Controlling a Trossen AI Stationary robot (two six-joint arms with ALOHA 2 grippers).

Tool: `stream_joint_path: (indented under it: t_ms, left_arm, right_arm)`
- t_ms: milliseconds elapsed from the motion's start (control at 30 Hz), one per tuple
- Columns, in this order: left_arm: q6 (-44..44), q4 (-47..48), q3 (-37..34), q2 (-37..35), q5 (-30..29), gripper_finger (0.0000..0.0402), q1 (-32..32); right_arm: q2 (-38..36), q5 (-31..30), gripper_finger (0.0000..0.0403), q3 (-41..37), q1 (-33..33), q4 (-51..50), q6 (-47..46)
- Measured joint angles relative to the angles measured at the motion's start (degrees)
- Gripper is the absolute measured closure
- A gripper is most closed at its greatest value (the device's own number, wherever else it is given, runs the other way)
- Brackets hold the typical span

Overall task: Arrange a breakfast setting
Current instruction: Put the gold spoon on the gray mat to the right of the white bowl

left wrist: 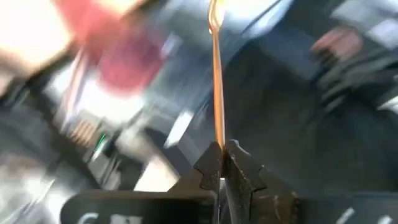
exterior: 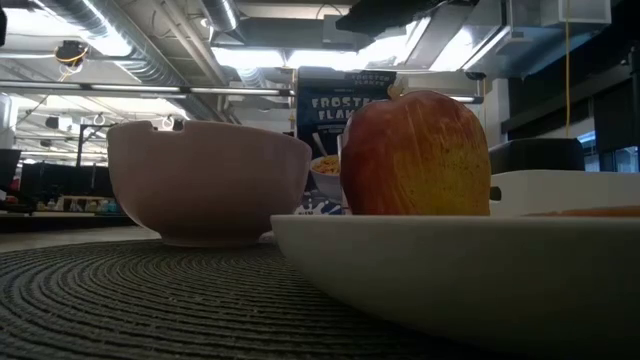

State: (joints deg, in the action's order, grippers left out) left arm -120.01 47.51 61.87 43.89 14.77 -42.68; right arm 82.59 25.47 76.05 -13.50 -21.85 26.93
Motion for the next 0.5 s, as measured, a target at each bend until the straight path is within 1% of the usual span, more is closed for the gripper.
stream_joint_path:
  t_ms: [67, 133, 333, 400, 500]
  left_arm:
    - [2.5, 0.1, 0.0, -1.1, -9.1, 0.0401, 0.7]
    - [6.8, -0.2, 0.0, -1.5, -16.3, 0.0401, 1.9]
    - [21.5, -4.2, 0.0, -0.5, -31.5, 0.0401, 7.9]
    - [27.3, -7.7, 0.0, 0.0, -36.2, 0.0401, 10.1]
    - [38.5, -13.8, 0.0, 0.8, -41.4, 0.0401, 13.2]
  right_arm:
    - [0.0, 1.3, 0.017, 0.0, 0.0, 1.3, -1.3]
    - [0.0, 2.4, 0.017, 0.0, 0.0, 3.8, -2.9]
    - [0.0, 2.3, 0.017, 0.0, 0.0, 12.1, -8.5]
    - [0.0, 1.3, 0.017, 0.0, 0.0, 14.7, -10.9]
    - [0.0, -0.6, 0.017, 0.0, 0.0, 19.1, -15.5]
